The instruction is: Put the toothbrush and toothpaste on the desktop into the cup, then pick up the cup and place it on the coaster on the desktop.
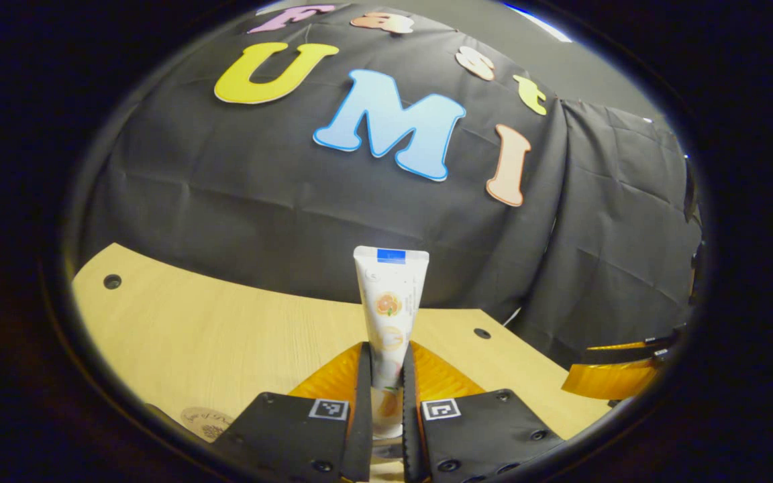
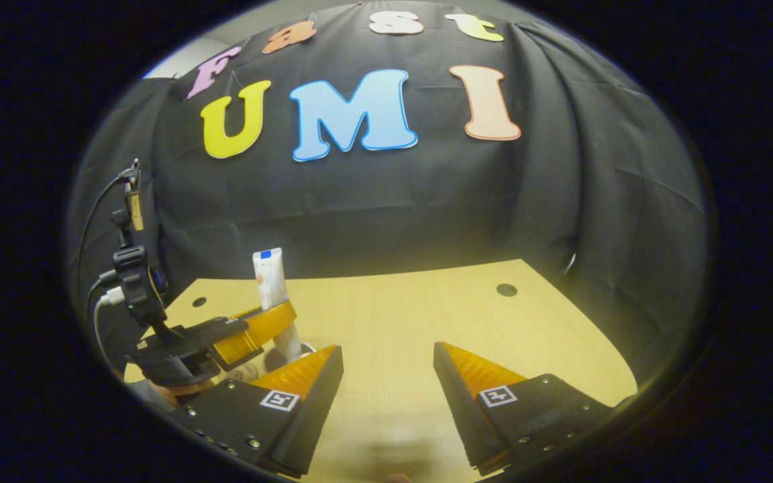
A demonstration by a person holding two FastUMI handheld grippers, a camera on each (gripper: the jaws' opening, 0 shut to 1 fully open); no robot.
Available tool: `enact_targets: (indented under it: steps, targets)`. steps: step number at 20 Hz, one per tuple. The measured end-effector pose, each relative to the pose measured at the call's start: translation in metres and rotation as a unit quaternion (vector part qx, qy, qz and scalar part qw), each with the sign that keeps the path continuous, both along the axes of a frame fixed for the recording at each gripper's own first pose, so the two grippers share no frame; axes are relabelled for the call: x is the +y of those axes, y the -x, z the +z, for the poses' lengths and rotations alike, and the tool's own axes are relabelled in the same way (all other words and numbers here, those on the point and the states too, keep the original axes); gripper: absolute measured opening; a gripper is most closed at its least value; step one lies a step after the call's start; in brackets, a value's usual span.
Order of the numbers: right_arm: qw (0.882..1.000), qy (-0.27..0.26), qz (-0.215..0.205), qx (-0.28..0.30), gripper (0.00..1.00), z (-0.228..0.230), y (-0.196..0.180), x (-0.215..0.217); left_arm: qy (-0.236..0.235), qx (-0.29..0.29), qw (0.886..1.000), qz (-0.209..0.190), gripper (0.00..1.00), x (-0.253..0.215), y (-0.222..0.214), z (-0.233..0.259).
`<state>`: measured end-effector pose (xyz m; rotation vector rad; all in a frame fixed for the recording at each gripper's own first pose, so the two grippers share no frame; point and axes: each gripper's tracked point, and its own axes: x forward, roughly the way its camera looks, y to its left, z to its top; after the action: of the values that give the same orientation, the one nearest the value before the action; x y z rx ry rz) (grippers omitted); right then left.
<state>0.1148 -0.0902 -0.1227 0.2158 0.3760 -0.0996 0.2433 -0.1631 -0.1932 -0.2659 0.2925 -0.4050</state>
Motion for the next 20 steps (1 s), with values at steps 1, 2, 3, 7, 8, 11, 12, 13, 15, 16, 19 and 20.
enact_targets:
  steps: [1,2,3,7,8,11,12,13,15,16,19,20]
  targets:
    - [1.0,0.001,0.001,0.002,0.82,-0.002,0.002,0.001,-0.005,-0.002,1.0,-0.001,0.25,-0.001,0.001,-0.003]
    - [1.0,0.001,0.002,0.003,0.82,-0.002,0.003,0.002,-0.01,-0.006,1.0,-0.002,0.25,-0.002,0.003,-0.004]
    - [1.0,0.0,0.003,0.004,0.82,-0.003,0.004,0.003,-0.016,-0.008,1.0,-0.001,0.24,-0.001,0.003,-0.004]
    - [1.0,-0.001,0.007,0.006,0.82,-0.004,0.008,0.006,-0.011,-0.018,1.0,-0.007,0.43,-0.003,0.006,0.005]
    - [1.0,-0.001,0.008,0.006,0.82,-0.003,0.008,0.007,-0.011,-0.02,1.0,-0.011,0.55,-0.005,0.007,0.007]
    - [1.0,-0.004,0.013,0.004,0.82,-0.002,0.008,0.011,-0.013,-0.019,1.0,-0.021,0.91,-0.01,0.014,0.01]
    - [1.0,-0.004,0.015,0.003,0.82,-0.002,0.009,0.013,-0.01,-0.018,1.0,-0.021,0.87,-0.01,0.016,0.012]
    - [1.0,-0.004,0.017,0.003,0.82,-0.001,0.01,0.015,-0.008,-0.016,1.0,-0.021,0.94,-0.009,0.016,0.012]
    - [1.0,0.0,0.019,0.001,0.82,0.0,0.011,0.016,-0.007,-0.016,1.0,-0.017,0.94,-0.006,0.018,0.015]
    - [1.0,0.001,0.02,0.001,0.82,0.001,0.012,0.016,-0.006,-0.02,1.0,-0.014,0.94,-0.004,0.019,0.018]
    - [1.0,0.002,0.024,-0.001,0.82,0.004,0.013,0.019,-0.008,-0.038,0.999,-0.002,0.87,0.011,0.03,0.037]
    - [1.0,0.003,0.026,-0.001,0.82,0.005,0.013,0.02,-0.009,-0.043,0.999,0.001,0.94,0.015,0.033,0.044]
